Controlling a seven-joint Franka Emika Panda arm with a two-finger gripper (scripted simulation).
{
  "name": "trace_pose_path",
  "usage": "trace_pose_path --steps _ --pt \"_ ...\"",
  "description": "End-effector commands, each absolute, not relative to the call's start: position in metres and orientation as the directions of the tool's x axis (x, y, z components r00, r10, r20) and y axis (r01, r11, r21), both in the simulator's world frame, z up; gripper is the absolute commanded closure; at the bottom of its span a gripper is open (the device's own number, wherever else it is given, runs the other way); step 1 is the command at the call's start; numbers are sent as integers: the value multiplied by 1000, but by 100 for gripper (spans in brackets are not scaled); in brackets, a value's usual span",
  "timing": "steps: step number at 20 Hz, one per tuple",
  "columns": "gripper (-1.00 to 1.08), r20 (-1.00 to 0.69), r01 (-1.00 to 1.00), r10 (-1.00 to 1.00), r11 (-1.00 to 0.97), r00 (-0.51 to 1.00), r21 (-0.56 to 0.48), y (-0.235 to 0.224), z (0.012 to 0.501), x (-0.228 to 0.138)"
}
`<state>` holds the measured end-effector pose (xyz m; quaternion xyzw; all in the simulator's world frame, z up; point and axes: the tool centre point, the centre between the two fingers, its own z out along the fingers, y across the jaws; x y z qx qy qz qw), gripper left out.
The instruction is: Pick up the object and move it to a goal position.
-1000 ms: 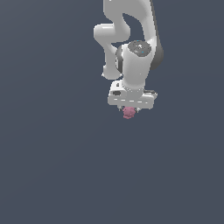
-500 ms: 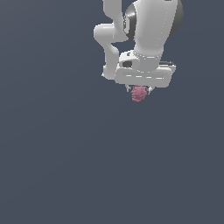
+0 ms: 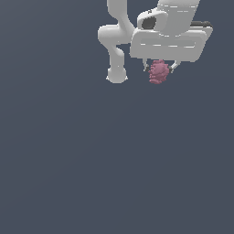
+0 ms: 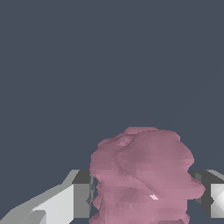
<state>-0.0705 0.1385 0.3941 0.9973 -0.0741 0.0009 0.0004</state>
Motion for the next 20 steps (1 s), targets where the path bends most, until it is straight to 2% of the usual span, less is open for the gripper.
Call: trace_pose_path --steps 1,10,20 --pt "108 1 -148 -148 -989 989 1 145 418 -72" --pt "108 0 -148 -148 -989 989 1 161 474 -74" --pt "108 0 -148 -148 -989 989 0 166 492 -73"
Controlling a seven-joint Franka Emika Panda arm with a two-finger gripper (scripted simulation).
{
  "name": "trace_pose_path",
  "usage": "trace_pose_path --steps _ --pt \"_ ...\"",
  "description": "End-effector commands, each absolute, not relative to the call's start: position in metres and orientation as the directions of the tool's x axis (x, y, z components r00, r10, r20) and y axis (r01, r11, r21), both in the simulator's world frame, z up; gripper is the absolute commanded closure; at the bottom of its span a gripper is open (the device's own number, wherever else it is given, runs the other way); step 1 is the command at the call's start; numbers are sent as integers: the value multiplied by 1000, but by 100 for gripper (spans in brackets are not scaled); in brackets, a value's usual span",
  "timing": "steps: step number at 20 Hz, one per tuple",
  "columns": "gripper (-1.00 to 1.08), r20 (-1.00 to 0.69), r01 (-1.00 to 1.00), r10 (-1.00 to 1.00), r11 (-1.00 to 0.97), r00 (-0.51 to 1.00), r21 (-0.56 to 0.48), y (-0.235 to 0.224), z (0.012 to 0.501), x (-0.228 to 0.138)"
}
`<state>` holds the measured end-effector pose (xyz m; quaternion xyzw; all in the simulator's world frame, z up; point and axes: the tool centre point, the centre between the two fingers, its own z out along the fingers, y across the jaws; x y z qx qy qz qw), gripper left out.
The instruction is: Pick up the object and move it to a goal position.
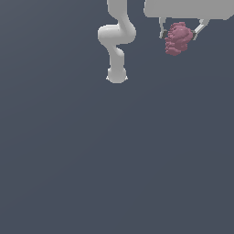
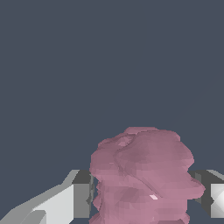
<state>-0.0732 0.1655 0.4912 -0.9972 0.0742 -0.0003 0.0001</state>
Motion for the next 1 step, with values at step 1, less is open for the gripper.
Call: trace_pose_path --steps 1 --pt "108 0 -148 -148 -989 989 0 166 492 -73"
